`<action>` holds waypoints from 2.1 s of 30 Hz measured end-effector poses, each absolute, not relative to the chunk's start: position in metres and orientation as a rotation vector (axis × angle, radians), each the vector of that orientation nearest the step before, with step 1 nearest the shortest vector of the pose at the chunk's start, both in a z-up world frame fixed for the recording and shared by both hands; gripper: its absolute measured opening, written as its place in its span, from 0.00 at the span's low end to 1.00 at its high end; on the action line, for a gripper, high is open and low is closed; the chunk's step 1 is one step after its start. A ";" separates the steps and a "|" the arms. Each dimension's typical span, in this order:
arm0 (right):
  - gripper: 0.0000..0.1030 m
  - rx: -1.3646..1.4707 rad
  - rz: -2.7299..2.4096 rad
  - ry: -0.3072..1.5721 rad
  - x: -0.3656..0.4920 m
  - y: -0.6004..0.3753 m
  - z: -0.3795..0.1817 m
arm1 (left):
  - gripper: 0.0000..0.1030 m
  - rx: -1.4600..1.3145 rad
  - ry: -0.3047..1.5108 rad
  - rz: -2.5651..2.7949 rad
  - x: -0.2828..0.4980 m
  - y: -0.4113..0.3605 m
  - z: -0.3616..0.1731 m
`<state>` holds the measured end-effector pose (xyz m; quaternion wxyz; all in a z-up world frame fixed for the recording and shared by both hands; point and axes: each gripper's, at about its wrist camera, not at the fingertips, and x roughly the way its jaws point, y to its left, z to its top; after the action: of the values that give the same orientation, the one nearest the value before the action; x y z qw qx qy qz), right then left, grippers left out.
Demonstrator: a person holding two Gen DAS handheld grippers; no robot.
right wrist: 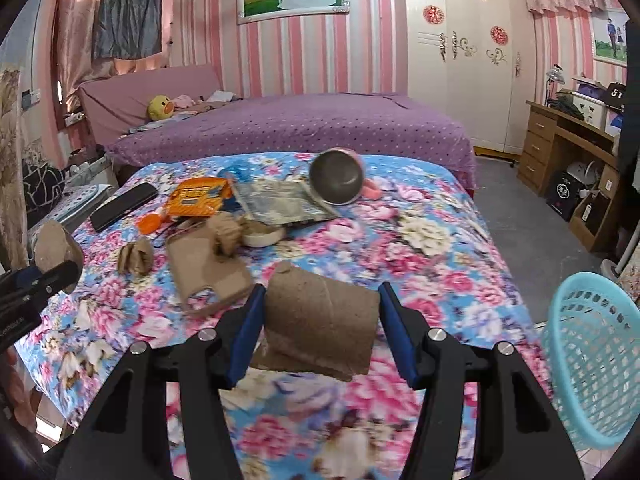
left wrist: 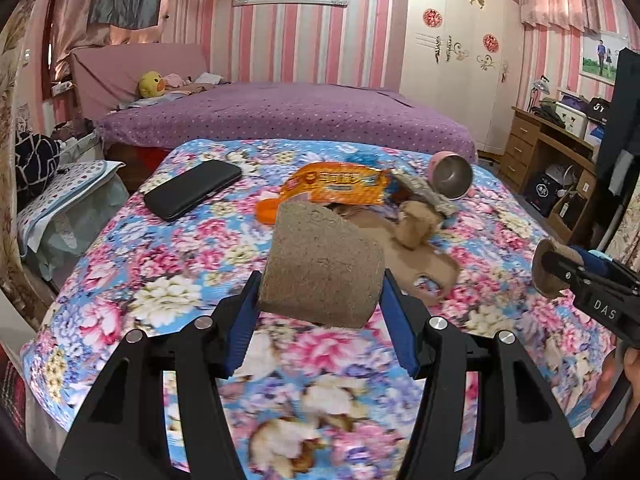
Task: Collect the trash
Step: 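Close the right tool on the cardboard tube and lift it, then carry the tube over the blue basket and open the right tool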
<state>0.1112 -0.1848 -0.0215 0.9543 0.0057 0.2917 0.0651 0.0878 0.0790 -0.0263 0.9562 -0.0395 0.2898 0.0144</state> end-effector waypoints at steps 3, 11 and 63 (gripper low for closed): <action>0.55 0.016 0.122 0.594 0.111 -0.200 -0.021 | 0.55 -0.080 0.587 0.019 0.089 0.065 -0.025; 0.55 0.027 0.089 0.584 0.109 -0.235 -0.017 | 0.55 -0.057 0.582 -0.021 0.093 0.028 -0.023; 0.55 0.148 -0.335 0.577 0.062 -0.542 -0.040 | 0.55 0.054 0.635 -0.435 0.142 -0.293 -0.051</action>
<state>0.0616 -0.5421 -0.0397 0.9422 0.0725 0.2830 -0.1640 0.1422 -0.2928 -0.0511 0.9265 0.0265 0.3097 -0.2120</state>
